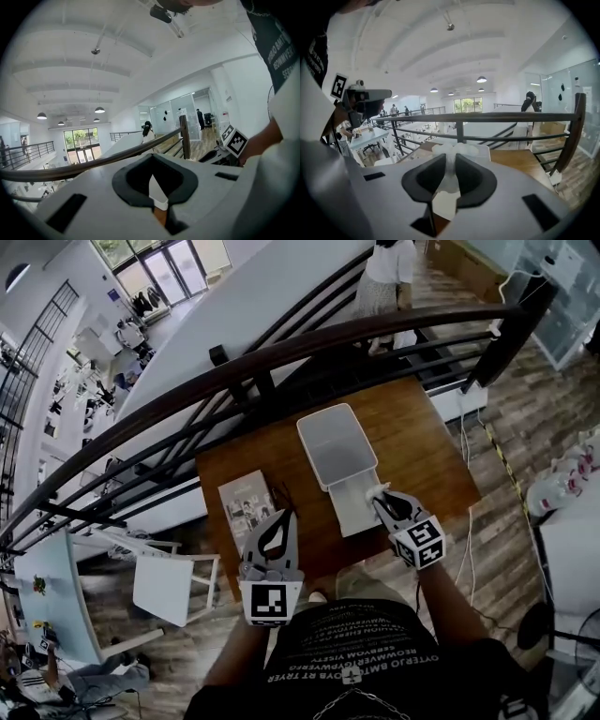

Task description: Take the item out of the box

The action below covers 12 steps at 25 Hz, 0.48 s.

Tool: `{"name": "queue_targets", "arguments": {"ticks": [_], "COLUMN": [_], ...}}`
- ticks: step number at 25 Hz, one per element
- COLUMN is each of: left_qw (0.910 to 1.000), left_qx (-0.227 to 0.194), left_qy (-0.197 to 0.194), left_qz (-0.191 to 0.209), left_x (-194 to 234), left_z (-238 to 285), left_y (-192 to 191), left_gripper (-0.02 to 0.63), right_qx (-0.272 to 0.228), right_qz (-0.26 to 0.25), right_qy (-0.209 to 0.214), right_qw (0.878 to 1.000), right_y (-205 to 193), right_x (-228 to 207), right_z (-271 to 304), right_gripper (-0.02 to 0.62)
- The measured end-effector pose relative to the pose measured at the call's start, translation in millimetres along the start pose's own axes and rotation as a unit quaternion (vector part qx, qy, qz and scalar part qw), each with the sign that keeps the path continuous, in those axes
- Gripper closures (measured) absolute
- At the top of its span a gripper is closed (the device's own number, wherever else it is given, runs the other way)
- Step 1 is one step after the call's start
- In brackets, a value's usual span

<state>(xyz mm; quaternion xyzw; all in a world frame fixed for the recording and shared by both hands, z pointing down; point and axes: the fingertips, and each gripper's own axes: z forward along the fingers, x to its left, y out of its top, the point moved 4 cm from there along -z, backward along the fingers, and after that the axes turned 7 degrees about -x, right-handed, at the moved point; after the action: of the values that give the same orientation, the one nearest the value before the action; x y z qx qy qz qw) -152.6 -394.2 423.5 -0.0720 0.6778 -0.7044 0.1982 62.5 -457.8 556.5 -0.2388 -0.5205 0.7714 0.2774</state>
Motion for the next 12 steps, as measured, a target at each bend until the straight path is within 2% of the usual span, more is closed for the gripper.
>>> {"name": "queue_targets", "arguments": {"ticks": [12], "left_qw": [0.9997], "left_qx": [-0.010], "left_qy": [-0.006], "left_qz": [0.022], "left_x": [-4.5], "left_z": [-33.7], "left_y": [18.4], "left_gripper": [0.601], "right_qx": [-0.099], "right_qz": [-0.027], "right_qy": [-0.008], "right_qw": [0.995], "right_y": [88.7], "right_x": [36.8], "right_z": [-67.1], "right_gripper": [0.532]}}
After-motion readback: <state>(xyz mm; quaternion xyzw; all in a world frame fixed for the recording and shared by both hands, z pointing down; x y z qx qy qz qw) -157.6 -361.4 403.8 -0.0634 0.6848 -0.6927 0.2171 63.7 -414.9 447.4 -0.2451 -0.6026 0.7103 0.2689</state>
